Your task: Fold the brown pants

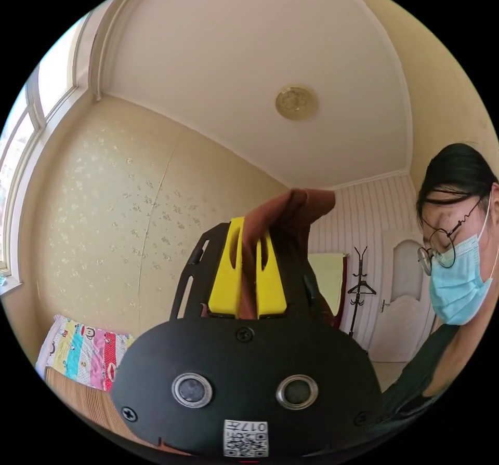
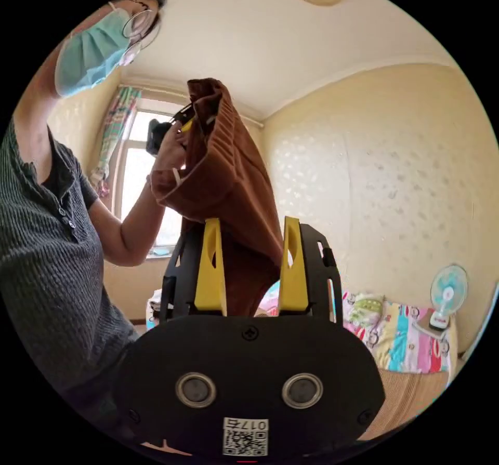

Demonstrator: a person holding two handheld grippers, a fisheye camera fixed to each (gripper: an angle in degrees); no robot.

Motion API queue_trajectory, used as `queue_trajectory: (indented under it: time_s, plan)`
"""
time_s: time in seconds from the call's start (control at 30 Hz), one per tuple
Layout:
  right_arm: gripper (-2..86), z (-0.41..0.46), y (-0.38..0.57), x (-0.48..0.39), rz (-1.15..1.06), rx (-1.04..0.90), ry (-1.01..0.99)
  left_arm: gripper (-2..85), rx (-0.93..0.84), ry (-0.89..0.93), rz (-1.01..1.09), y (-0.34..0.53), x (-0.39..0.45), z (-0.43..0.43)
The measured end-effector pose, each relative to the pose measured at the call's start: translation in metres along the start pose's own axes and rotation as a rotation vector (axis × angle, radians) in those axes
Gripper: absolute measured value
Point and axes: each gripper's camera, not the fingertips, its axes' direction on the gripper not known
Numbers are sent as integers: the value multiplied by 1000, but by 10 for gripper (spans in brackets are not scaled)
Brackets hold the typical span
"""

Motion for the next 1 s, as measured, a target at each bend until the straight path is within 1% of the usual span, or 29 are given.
queue_trajectory:
  time_s: [0.03, 0.07, 0.1, 0.2, 0.23, 0.27, 0.33, 0.37, 0.4, 0.47, 0.57, 0.63, 0.7, 0.73, 0.77, 0.8, 0.83, 0.87, 0.9, 0.93, 0.97, 1.0]
  plan:
    - [90, 6, -8, 0, -46, -7, -9, 20, -10, -6, -5, -8, -8, -7]
    - [36, 15, -27, 6, -50, -8, 9, 23, -18, -23, 0, -16, -17, -17]
    - [30, 15, -47, 21, 25, 57, 34, 25, -22, -31, 8, -20, -22, -24]
    - [22, 3, -100, 62, 80, 199, 2, 32, -113, -37, 76, -48, -53, -57]
    - [20, 6, -111, 67, 68, 185, 14, 34, -167, 37, 95, -61, -69, -68]
    - [19, 10, -130, 75, 34, 192, 32, 35, -210, 148, 82, -73, -88, -79]
    - [18, 10, -152, 83, -25, 257, 29, 36, -253, 297, 52, -88, -111, -93]
    - [18, 11, -168, 88, -46, 262, 28, 36, -274, 313, 49, -95, -118, -100]
    - [19, 14, -183, 94, -44, 248, 36, 36, -282, 287, 55, -98, -118, -102]
    - [20, 24, -199, 107, -26, 214, 40, 32, -291, 57, 96, -104, -112, -104]
    - [22, 46, -206, 139, 3, 169, 47, 29, -271, -158, 167, -105, -106, -87]
    - [22, 68, -203, 170, 62, 120, 94, 26, -286, -205, 129, -107, -123, -65]
    - [22, 116, -191, 229, 135, 26, 182, 23, -351, -214, 79, -109, -159, -32]
    - [21, 132, -185, 248, 151, -10, 211, 22, -413, -207, 45, -108, -192, -7]
    - [21, 169, -171, 289, 191, -90, 252, 21, -476, -204, -8, -105, -233, 21]
    - [21, 210, -155, 333, 230, -176, 275, 20, -510, -209, -36, -102, -256, 37]
    - [21, 233, -149, 357, 254, -230, 287, 19, -586, -234, -68, -98, -303, 74]
    - [21, 282, -138, 409, 325, -334, 309, 21, -678, -274, -64, -92, -355, 120]
    - [21, 337, -130, 460, 368, -439, 354, 21, -719, -291, -58, -88, -384, 144]
    - [21, 368, -125, 488, 394, -491, 385, 26, -787, -301, -64, -76, -446, 188]
    - [22, 419, -112, 541, 463, -571, 436, 31, -843, -308, -171, -60, -514, 217]
    - [22, 458, -96, 586, 512, -634, 493, 33, -874, -317, -267, -50, -550, 226]
